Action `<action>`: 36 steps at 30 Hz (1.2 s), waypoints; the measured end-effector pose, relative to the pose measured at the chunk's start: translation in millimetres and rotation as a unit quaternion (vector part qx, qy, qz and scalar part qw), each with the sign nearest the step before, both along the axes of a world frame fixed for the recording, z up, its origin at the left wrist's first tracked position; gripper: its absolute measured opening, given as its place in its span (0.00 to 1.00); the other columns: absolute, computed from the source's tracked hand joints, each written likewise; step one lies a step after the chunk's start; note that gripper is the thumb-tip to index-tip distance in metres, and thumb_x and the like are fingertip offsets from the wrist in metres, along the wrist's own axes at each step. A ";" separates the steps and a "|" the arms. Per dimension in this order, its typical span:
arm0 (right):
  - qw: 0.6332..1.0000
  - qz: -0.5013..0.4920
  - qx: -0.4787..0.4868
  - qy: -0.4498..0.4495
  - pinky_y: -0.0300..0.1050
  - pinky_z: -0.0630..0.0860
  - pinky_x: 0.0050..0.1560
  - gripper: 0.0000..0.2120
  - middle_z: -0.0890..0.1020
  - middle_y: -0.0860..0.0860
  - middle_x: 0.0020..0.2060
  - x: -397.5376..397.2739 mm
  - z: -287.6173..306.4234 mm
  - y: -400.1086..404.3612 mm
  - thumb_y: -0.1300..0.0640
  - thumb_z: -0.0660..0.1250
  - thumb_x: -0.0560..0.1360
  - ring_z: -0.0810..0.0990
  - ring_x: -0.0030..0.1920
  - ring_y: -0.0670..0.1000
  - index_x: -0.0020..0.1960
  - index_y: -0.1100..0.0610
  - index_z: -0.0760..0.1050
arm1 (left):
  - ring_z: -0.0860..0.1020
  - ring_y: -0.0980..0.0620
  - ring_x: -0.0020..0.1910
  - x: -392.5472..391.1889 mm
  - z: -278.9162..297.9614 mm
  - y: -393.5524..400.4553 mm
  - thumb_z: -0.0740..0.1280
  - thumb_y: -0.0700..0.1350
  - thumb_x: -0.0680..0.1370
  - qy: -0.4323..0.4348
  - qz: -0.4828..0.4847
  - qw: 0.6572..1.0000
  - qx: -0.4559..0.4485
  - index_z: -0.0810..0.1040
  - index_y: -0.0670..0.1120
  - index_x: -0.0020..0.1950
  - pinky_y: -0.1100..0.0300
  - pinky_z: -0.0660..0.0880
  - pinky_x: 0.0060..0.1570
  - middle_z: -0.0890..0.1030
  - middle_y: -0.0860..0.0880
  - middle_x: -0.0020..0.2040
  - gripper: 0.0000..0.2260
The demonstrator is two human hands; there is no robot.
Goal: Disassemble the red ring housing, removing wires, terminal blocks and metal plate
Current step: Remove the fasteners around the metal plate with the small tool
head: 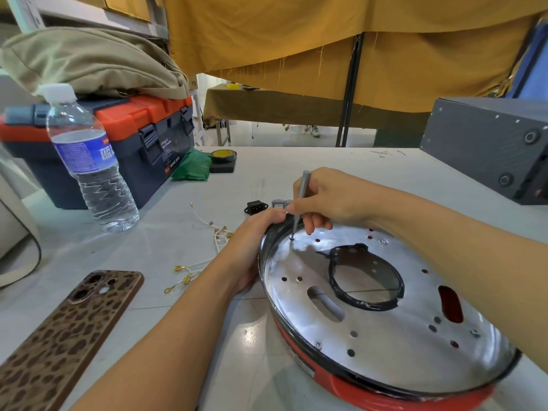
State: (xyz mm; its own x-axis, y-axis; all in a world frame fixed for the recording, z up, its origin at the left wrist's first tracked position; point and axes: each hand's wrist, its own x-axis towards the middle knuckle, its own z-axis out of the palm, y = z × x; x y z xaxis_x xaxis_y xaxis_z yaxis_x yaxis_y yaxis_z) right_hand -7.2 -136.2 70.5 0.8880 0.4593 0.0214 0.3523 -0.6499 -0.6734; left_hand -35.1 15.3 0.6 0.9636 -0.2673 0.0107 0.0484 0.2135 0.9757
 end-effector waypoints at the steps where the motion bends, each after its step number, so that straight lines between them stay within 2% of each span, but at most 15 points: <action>1: 1.000 0.014 0.005 0.006 0.36 0.72 0.27 0.13 0.80 0.54 0.26 0.8 0.4 -1.9 0.59 0.65 0.78 0.74 0.25 0.46 0.35 0.60 0.72 | 0.80 0.53 0.33 0.1 0.0 -0.3 0.60 0.45 0.77 -0.003 -0.001 1.000 0.004 0.83 0.50 0.34 0.63 0.77 0.34 0.82 0.47 0.35 0.16; 4: 0.998 0.060 -0.004 0.006 0.39 0.75 0.34 0.11 0.80 0.53 0.29 4.4 1.7 -4.7 0.58 0.64 0.79 0.76 0.29 0.48 0.38 0.59 0.73 | 0.81 0.52 0.37 1.7 -1.1 -0.2 0.60 0.45 0.77 -0.006 -0.002 1.000 0.011 0.84 0.51 0.36 0.59 0.77 0.40 0.83 0.47 0.37 0.15; 10: 0.992 0.114 -0.022 0.049 0.35 0.77 0.40 0.06 0.80 0.56 0.36 7.5 10.4 -13.3 0.60 0.64 0.79 0.80 0.35 0.47 0.43 0.60 0.75 | 0.78 0.50 0.39 3.1 -1.6 -0.6 0.61 0.46 0.77 -0.005 0.014 1.000 0.025 0.83 0.49 0.39 0.54 0.73 0.44 0.81 0.45 0.39 0.12; 14: 0.992 0.105 -0.003 0.066 0.38 0.78 0.38 0.06 0.79 0.56 0.34 7.0 7.7 -14.7 0.62 0.64 0.79 0.79 0.33 0.49 0.43 0.61 0.74 | 0.78 0.51 0.36 2.7 -1.2 -0.9 0.60 0.45 0.77 -0.007 0.014 1.000 0.023 0.82 0.49 0.37 0.57 0.74 0.39 0.81 0.46 0.36 0.13; 17: 0.994 0.085 0.000 0.063 0.38 0.75 0.31 0.07 0.79 0.55 0.29 4.8 5.0 -9.7 0.62 0.63 0.79 0.74 0.26 0.49 0.43 0.62 0.73 | 0.80 0.52 0.34 1.4 -0.5 -0.4 0.60 0.45 0.77 -0.008 0.007 1.000 0.018 0.83 0.50 0.37 0.61 0.77 0.35 0.82 0.47 0.36 0.15; 20: 0.995 0.051 0.033 0.078 0.37 0.71 0.26 0.06 0.79 0.55 0.26 2.9 2.1 -4.1 0.65 0.62 0.78 0.72 0.23 0.47 0.42 0.62 0.73 | 0.81 0.53 0.35 0.7 -0.2 0.0 0.59 0.44 0.78 -0.017 -0.002 1.000 0.009 0.84 0.50 0.37 0.63 0.77 0.35 0.83 0.47 0.37 0.16; 22: 0.994 0.032 0.063 0.087 0.37 0.73 0.26 0.07 0.80 0.56 0.26 1.5 -0.3 -2.4 0.65 0.62 0.78 0.74 0.23 0.47 0.42 0.63 0.73 | 0.81 0.55 0.35 0.1 -0.1 0.1 0.58 0.44 0.78 -0.026 -0.015 0.999 0.011 0.84 0.50 0.36 0.64 0.77 0.36 0.83 0.48 0.36 0.17; 27: 0.992 -0.026 0.117 0.044 0.37 0.75 0.25 0.19 0.81 0.56 0.25 -5.5 -11.7 1.3 0.48 0.60 0.80 0.75 0.22 0.47 0.39 0.61 0.76 | 0.80 0.54 0.34 1.5 -0.4 0.0 0.59 0.45 0.78 -0.020 -0.010 1.000 0.015 0.83 0.50 0.35 0.64 0.76 0.33 0.82 0.48 0.34 0.16; 29: 0.993 -0.038 0.116 0.006 0.37 0.73 0.24 0.19 0.80 0.56 0.24 -6.4 -16.2 2.3 0.49 0.59 0.81 0.74 0.20 0.47 0.38 0.61 0.76 | 0.79 0.54 0.34 3.6 -1.4 -0.1 0.59 0.45 0.78 -0.023 -0.006 0.999 0.021 0.82 0.49 0.37 0.63 0.76 0.34 0.81 0.48 0.35 0.15; 32: 0.994 -0.045 0.095 -0.030 0.35 0.71 0.25 0.19 0.78 0.54 0.22 -5.5 -19.7 3.2 0.53 0.57 0.82 0.70 0.18 0.45 0.38 0.61 0.75 | 0.79 0.51 0.37 5.9 -4.4 0.2 0.60 0.45 0.78 -0.015 -0.012 1.000 0.015 0.81 0.45 0.44 0.59 0.76 0.38 0.81 0.45 0.39 0.11; 36: 0.995 -0.038 0.073 -0.048 0.32 0.68 0.27 0.18 0.75 0.48 0.17 -3.8 -21.6 4.1 0.55 0.55 0.82 0.67 0.19 0.44 0.44 0.65 0.77 | 0.79 0.53 0.35 5.1 -3.6 -0.1 0.59 0.44 0.78 -0.011 -0.026 1.000 0.003 0.82 0.49 0.37 0.63 0.76 0.35 0.81 0.48 0.35 0.15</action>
